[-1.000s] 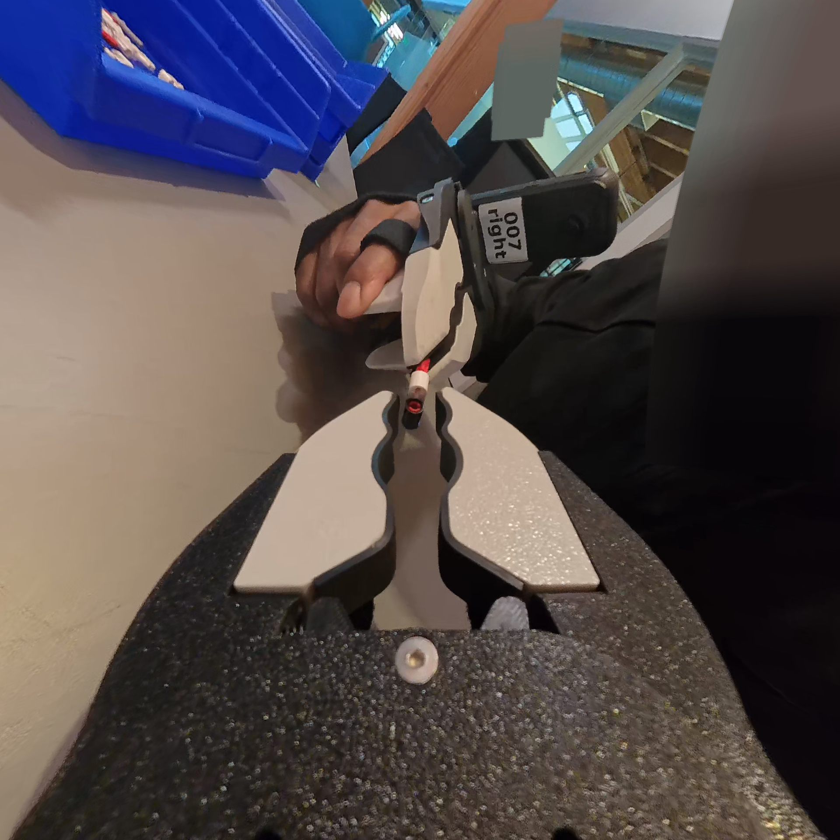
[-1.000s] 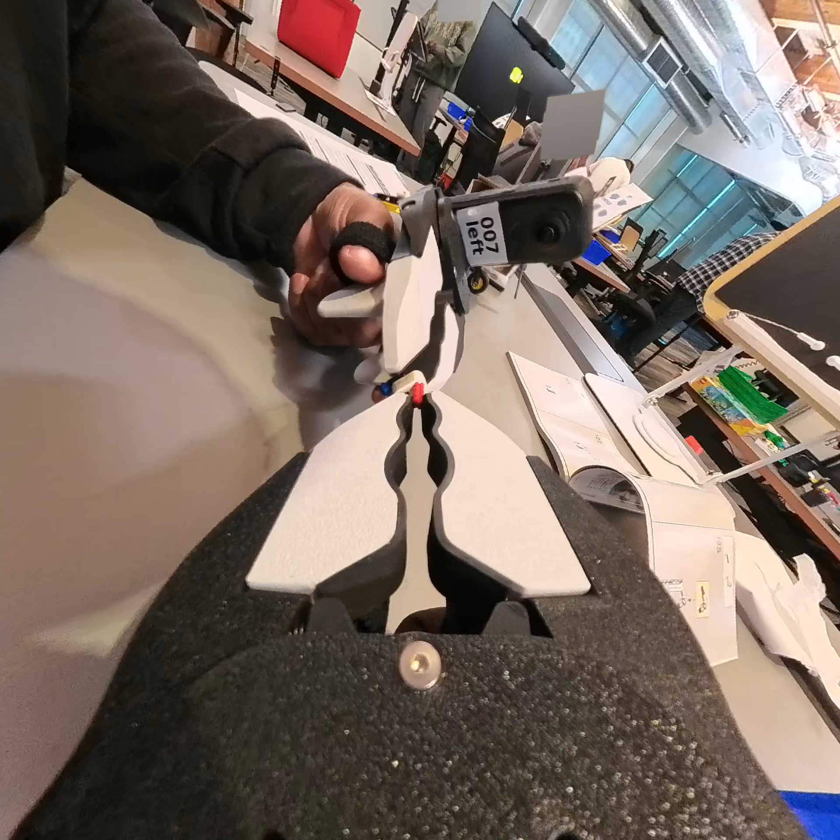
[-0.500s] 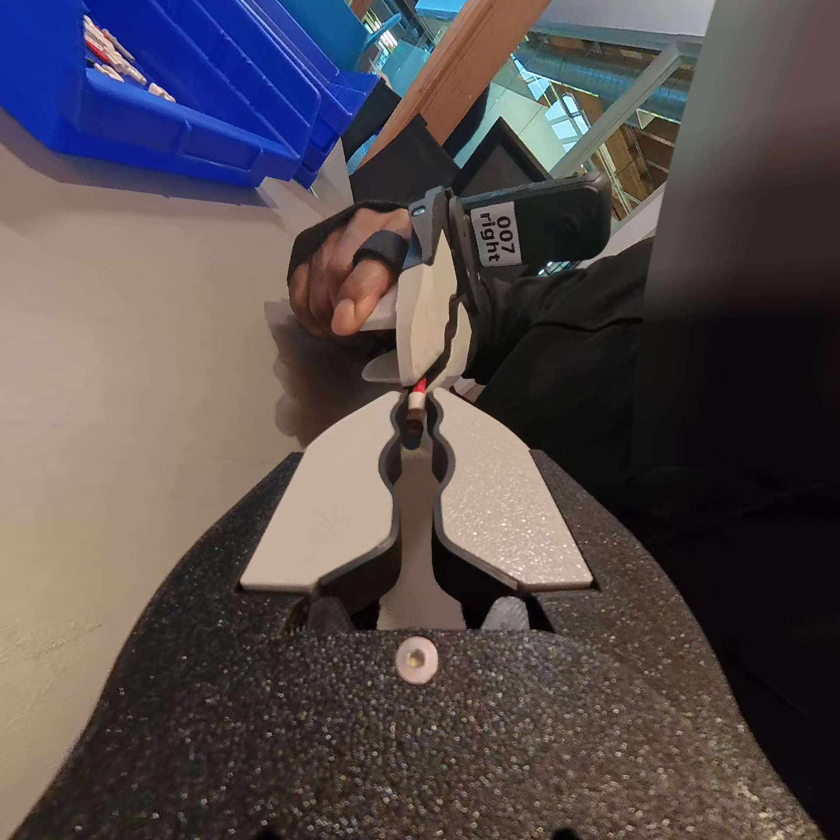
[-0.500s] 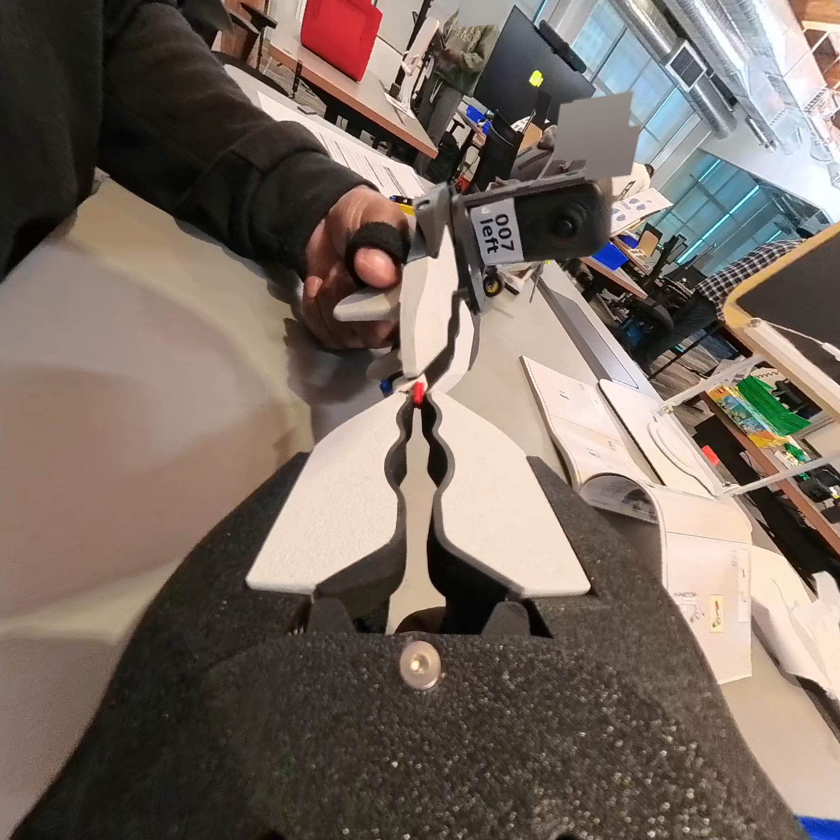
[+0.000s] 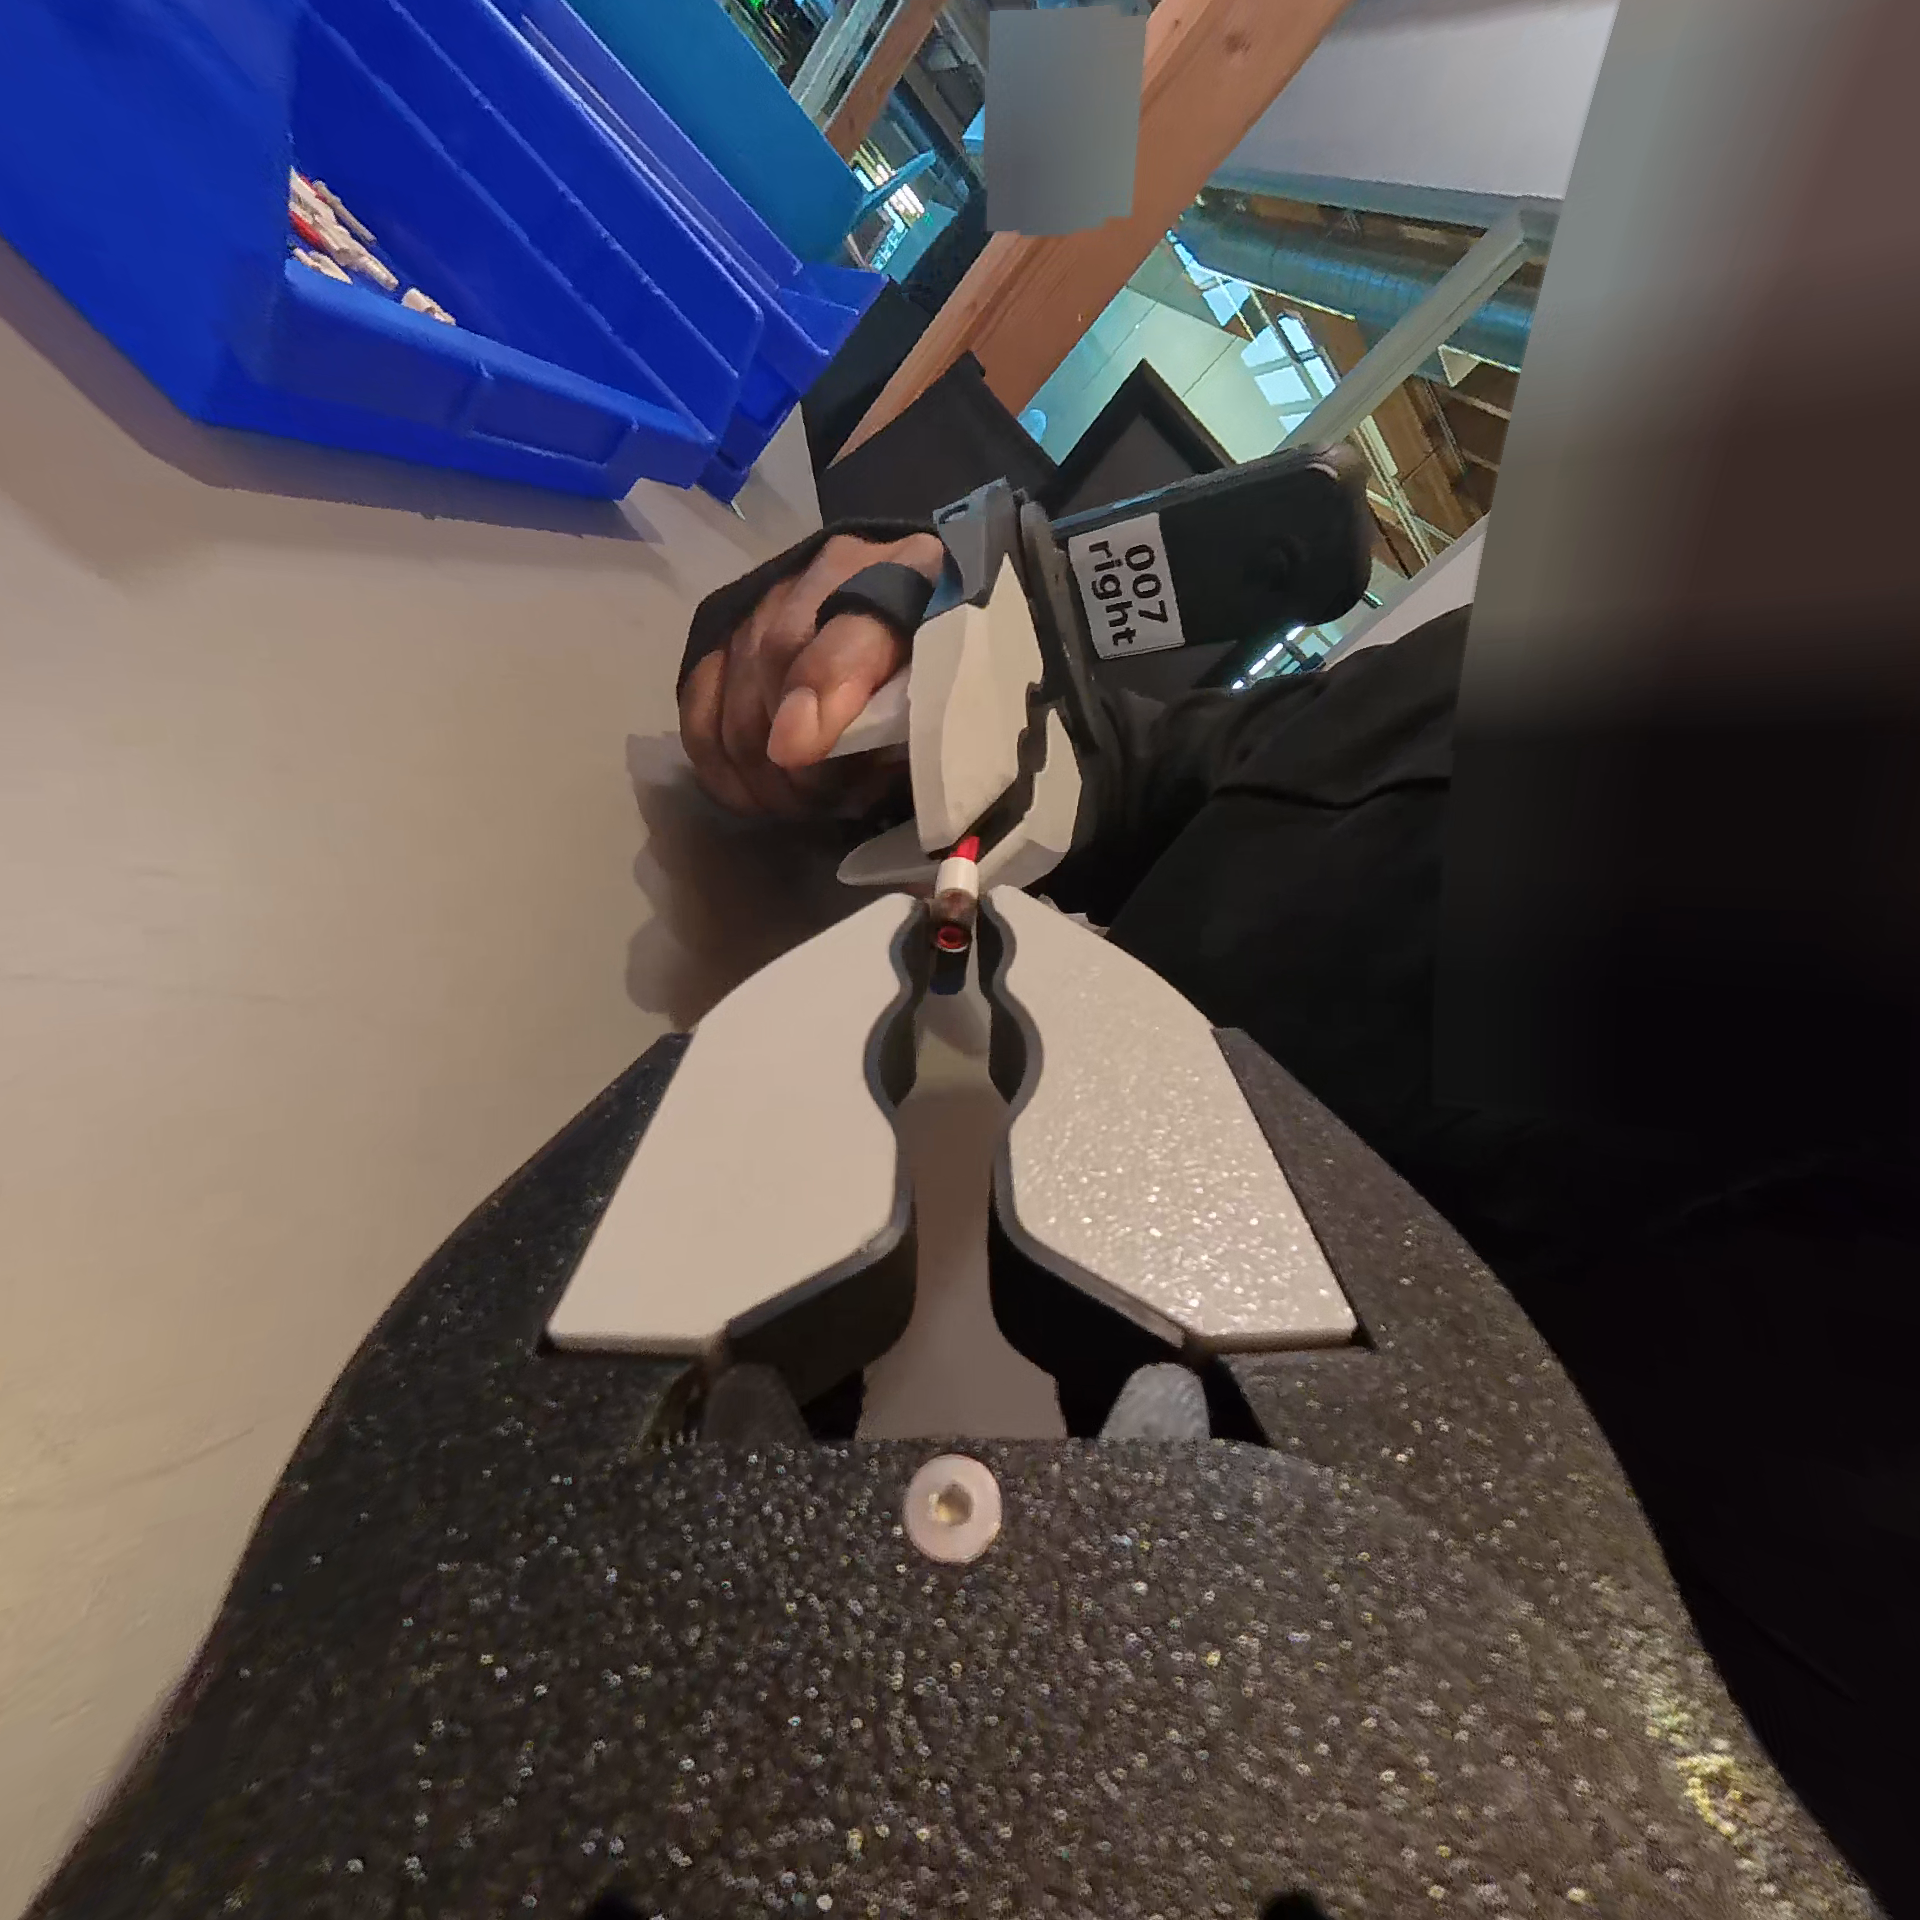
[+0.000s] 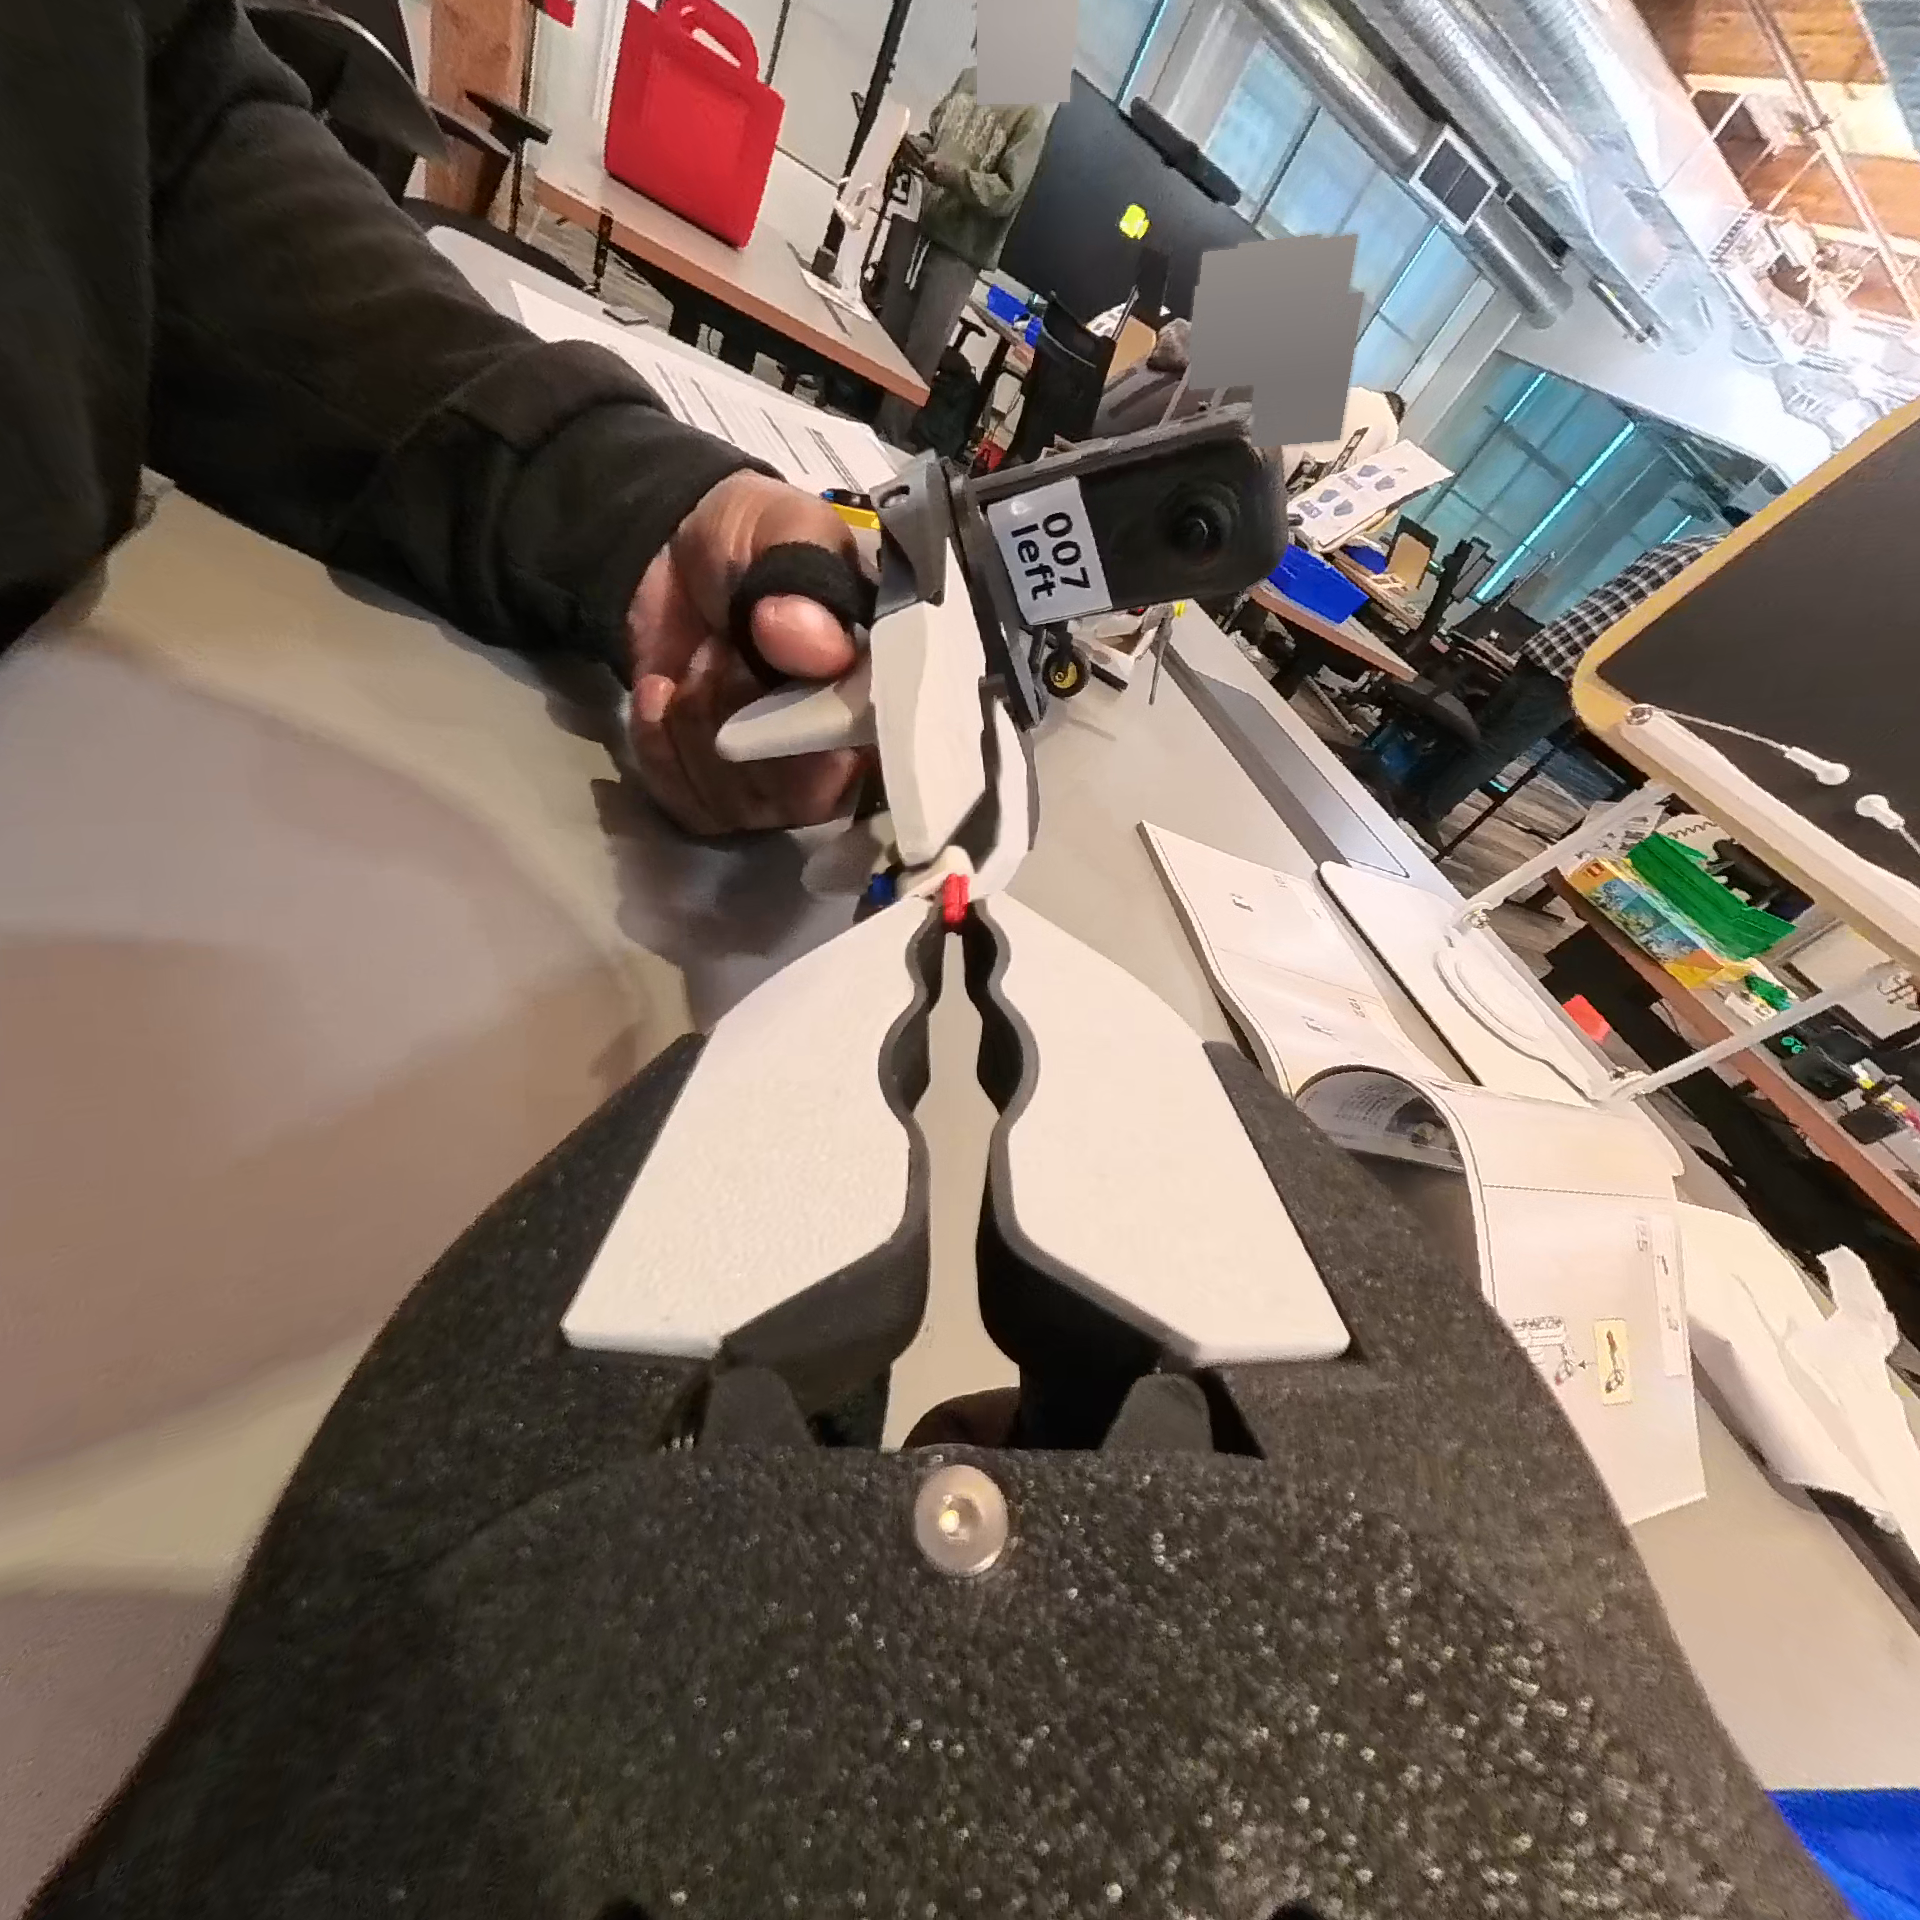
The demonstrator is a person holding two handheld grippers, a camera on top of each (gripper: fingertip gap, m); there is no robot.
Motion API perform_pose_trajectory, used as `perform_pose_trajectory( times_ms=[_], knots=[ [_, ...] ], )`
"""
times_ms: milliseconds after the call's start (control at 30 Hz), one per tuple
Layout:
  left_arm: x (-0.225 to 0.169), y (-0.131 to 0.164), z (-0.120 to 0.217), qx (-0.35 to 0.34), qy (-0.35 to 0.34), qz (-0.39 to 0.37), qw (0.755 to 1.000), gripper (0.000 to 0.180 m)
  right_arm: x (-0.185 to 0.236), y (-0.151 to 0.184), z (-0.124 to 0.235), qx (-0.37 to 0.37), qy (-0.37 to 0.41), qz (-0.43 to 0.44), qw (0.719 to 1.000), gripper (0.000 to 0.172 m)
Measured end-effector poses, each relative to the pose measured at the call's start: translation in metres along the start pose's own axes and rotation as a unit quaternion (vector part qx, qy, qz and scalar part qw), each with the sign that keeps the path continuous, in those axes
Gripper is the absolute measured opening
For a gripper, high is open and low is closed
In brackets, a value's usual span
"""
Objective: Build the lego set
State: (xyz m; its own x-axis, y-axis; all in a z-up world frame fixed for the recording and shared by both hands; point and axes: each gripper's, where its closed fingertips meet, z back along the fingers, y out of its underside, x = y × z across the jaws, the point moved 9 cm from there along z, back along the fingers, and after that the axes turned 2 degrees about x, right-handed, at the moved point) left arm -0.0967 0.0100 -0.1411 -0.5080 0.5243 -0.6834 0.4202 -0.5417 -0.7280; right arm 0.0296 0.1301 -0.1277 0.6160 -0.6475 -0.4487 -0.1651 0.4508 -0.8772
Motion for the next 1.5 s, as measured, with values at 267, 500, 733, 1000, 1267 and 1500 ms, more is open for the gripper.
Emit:
perform_pose_trajectory(
  times_ms=[267,500,733,1000,1267,1500],
  knots=[
    [-0.003,0.003,-0.002,0.026,0.015,0.001,1.0,0.007,0.006,-0.002,0.001,0.004,-0.018,0.04,0.999,0.004],
    [0.0,0.011,-0.004,0.104,0.006,0.035,0.994,0.007,0.014,0.003,-0.002,0.038,-0.078,0.065,0.994,0.004],
    [0.001,0.012,-0.004,0.111,0.003,0.036,0.993,0.006,0.016,0.004,-0.005,0.041,-0.081,0.055,0.994,0.004],
    [0.001,0.015,-0.007,0.142,-0.012,0.024,0.989,0.006,0.02,0.006,-0.006,0.063,-0.102,0.071,0.99,0.003],
    [0.001,0.015,-0.008,0.144,-0.012,0.019,0.989,0.006,0.021,0.007,-0.008,0.062,-0.098,0.066,0.991,0.003],
    [0.01,0.003,0.0,0.049,-0.058,0.032,0.997,0.015,0.004,0.007,-0.011,0.07,-0.006,0.031,0.997,0.003]
  ],
)
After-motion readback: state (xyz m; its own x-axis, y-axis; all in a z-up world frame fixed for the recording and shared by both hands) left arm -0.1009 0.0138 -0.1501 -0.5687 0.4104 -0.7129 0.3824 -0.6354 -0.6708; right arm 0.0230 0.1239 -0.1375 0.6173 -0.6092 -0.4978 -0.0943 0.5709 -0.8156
